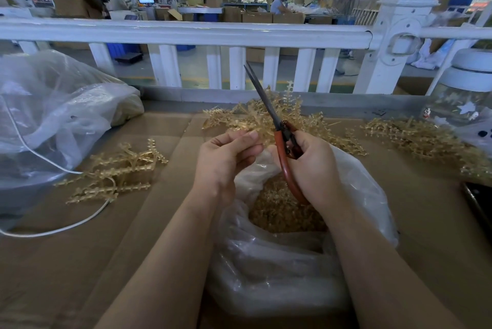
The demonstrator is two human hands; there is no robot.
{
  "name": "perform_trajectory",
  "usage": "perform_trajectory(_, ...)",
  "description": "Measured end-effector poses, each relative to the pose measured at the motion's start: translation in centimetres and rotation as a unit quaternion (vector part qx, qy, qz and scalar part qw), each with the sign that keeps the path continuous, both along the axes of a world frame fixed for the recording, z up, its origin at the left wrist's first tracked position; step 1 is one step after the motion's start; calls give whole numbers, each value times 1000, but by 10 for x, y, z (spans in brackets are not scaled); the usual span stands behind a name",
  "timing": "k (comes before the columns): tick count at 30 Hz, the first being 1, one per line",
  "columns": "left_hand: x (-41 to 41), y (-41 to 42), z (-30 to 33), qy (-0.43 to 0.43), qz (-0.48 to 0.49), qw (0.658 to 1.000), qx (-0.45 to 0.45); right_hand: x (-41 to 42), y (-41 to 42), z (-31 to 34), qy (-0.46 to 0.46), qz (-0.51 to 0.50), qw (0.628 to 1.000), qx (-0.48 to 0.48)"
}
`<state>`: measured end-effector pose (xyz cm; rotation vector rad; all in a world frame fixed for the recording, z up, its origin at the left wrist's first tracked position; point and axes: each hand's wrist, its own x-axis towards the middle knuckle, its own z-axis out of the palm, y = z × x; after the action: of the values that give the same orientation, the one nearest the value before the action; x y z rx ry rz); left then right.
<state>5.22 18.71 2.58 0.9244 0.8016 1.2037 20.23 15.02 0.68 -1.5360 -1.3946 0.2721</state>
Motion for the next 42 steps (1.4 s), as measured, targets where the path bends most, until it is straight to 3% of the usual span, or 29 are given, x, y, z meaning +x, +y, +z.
perform_trajectory(3, -4, 3, 3, -40, -2, 999, -7, 2, -3, 1, -44, -13, 999, -6)
perform_trajectory(9, -6, 3, 3, -27, -9, 999, 29, 4, -8, 2, -177, -4, 983, -42)
perform_trajectory(20, -5, 3, 4, 5, 21, 999, 46, 5, -5, 3, -260, -81, 962, -25)
perform_trajectory(38, -7, 0, 7, 14, 12, 999, 50, 2, -10, 3, -280, -107, 953, 42)
perform_trajectory(42, -10, -2, 10, -22, 7, 999, 30, 2, -11, 5, -280, -97, 953, 59)
